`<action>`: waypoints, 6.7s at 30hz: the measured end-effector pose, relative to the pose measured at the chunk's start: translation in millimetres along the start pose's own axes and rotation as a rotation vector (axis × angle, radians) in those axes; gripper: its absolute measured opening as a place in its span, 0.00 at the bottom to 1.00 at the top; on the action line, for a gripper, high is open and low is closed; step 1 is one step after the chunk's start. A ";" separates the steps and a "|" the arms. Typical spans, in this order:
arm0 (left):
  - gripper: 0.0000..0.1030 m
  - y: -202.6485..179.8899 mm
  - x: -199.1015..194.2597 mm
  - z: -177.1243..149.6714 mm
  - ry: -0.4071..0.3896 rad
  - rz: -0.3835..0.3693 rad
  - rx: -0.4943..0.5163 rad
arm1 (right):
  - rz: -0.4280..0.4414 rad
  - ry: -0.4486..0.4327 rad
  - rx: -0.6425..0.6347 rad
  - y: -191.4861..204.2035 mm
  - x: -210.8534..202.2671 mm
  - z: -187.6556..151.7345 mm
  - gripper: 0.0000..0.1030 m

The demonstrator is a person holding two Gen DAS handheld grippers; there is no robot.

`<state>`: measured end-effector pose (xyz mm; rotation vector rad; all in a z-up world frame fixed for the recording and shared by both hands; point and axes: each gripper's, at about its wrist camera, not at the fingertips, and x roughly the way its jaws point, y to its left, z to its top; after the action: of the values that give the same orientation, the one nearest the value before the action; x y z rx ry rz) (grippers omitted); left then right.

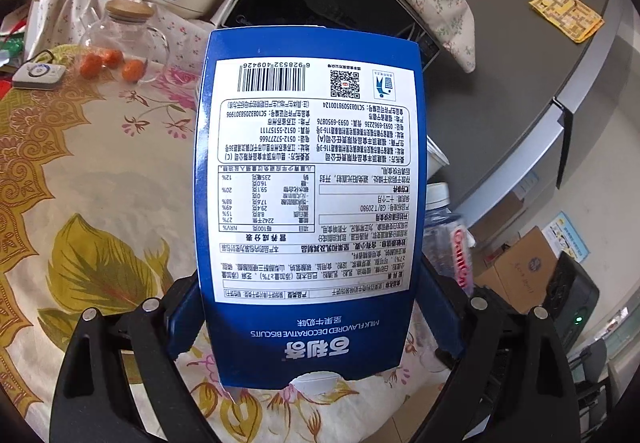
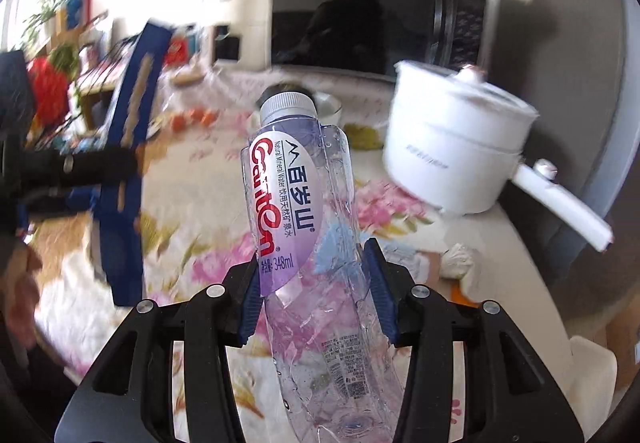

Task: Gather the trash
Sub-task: 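Carry the biscuit box and water bottle toward the white bin with both tools, then open the right tool over the bin to drop the water bottle, then open the left tool over the bin to drop the blue biscuit box, then move both tools back over the table toward the milk carton and peel, then grasp the blue-and-white milk carton with the left tool and lift it, then grasp the orange peel with the right tool while the left tool holds the milk carton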

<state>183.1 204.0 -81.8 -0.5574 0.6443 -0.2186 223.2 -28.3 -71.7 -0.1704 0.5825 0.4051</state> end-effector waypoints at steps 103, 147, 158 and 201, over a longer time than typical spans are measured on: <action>0.91 -429.8 250.0 -183.9 0.296 -0.121 0.460 | -1.029 0.055 0.712 -396.4 -200.0 -146.7 0.93; 0.91 -190.1 228.3 -47.5 0.475 0.282 0.782 | -0.629 0.150 0.269 -211.5 -20.4 -42.4 0.93; 0.92 -182.7 284.8 -65.3 0.763 0.300 1.226 | -0.507 0.208 0.270 -211.7 -1.6 -41.4 0.93; 0.69 -2.9 46.1 -5.0 0.167 -0.201 -0.275 | -0.094 0.477 0.378 -132.0 82.1 -52.2 0.12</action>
<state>216.0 182.9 -106.8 -0.8764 0.7868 -0.3710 314.6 -135.7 -155.5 0.0729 1.1035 0.1544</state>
